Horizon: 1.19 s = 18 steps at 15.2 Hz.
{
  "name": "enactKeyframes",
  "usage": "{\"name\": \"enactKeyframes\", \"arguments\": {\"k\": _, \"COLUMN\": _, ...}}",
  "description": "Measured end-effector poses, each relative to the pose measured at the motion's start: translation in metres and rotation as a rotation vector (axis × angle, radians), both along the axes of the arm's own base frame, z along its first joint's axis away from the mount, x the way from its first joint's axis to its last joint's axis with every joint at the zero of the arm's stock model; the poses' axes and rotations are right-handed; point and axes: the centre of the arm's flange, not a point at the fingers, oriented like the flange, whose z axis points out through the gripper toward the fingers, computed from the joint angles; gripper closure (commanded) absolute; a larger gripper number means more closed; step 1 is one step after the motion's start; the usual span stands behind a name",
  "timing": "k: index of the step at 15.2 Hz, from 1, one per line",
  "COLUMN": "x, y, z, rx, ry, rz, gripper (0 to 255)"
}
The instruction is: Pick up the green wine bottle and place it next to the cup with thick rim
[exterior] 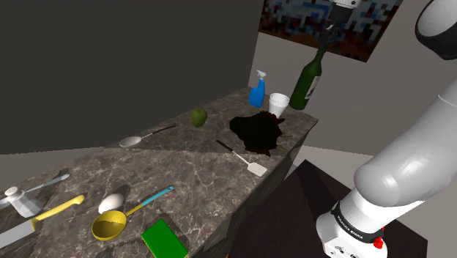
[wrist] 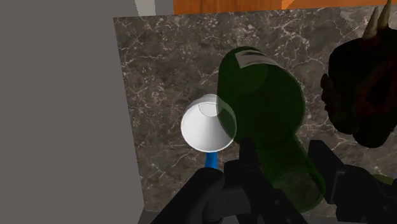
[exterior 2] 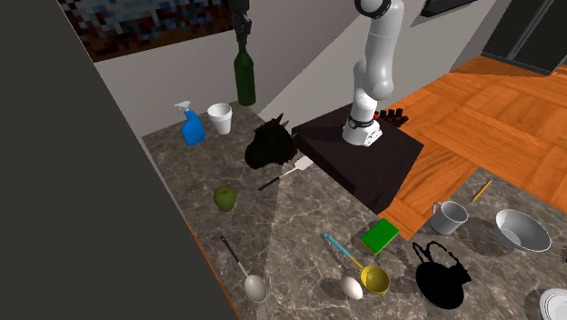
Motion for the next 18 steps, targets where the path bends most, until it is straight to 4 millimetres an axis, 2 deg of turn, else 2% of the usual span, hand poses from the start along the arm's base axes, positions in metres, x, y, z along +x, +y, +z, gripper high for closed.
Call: {"name": "enactKeyframes", "arguments": {"k": 18, "x": 0.001, "y": 0.0, "z": -0.095, "rx": 0.0, "ry": 0.0, "rz": 0.0, "gripper": 255}}
